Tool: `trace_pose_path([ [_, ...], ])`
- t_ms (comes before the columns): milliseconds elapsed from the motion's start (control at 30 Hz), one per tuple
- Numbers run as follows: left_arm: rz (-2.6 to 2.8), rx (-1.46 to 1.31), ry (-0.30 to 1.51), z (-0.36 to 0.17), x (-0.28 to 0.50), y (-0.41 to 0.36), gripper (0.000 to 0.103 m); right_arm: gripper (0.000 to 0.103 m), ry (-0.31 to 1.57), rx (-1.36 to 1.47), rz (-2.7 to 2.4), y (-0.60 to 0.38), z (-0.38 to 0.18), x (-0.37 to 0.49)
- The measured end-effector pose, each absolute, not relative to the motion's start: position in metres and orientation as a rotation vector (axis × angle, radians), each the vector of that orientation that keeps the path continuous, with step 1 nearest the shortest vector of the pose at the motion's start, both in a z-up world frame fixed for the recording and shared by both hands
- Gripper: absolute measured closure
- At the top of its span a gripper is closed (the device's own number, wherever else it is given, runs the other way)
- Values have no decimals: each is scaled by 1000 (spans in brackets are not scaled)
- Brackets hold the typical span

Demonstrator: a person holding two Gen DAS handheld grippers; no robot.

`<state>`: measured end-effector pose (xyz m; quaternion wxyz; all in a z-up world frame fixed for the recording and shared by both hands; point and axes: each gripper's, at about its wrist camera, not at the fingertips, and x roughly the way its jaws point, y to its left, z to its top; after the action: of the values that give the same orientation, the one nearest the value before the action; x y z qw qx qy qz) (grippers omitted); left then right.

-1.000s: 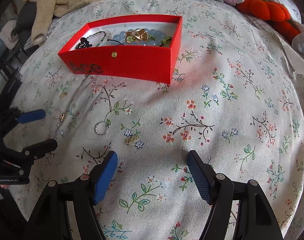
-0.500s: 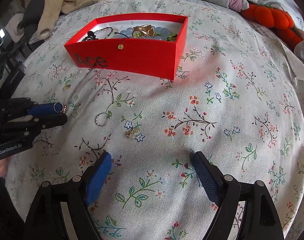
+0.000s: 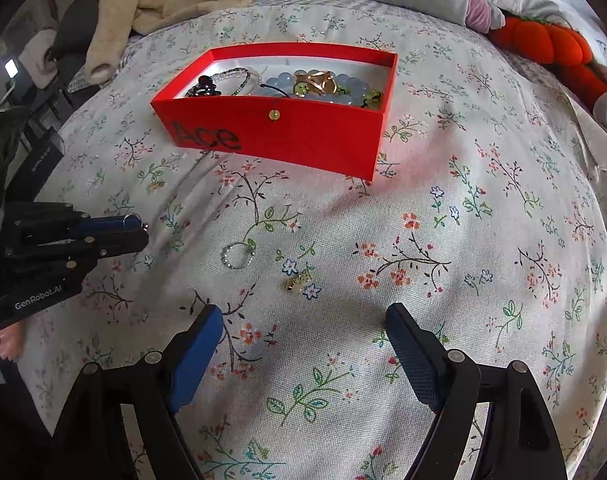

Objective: Organize jewelry
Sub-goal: 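Grasp the small gold earring on the bedspread with the left tool, then grasp the small silver ring with the right tool while the left tool holds the earring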

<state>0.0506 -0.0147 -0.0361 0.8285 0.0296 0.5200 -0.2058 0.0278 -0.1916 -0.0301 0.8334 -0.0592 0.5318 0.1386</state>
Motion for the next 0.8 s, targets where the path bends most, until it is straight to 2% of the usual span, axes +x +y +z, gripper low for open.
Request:
trace_pose_path([
  [133,-416,49,1106,-35,51,-6,89,20,1107,-150,330,-176,-28,25],
  [200,-409,45,1112,-35,51,-3,89,29,1098,-163,349,-168,-27,24],
  [267,-410,42,1115,-36,51,-2,89,47,1101,-166,374,-161,-28,23],
  [333,-413,42,1116,-36,50,-1,89,54,1116,-156,398,-157,-31,25],
  [500,-423,44,1121,-36,49,-2,89,57,1119,-135,400,-155,-37,33],
  [800,-422,43,1124,-36,49,0,89,75,1104,-148,374,-149,-38,44],
])
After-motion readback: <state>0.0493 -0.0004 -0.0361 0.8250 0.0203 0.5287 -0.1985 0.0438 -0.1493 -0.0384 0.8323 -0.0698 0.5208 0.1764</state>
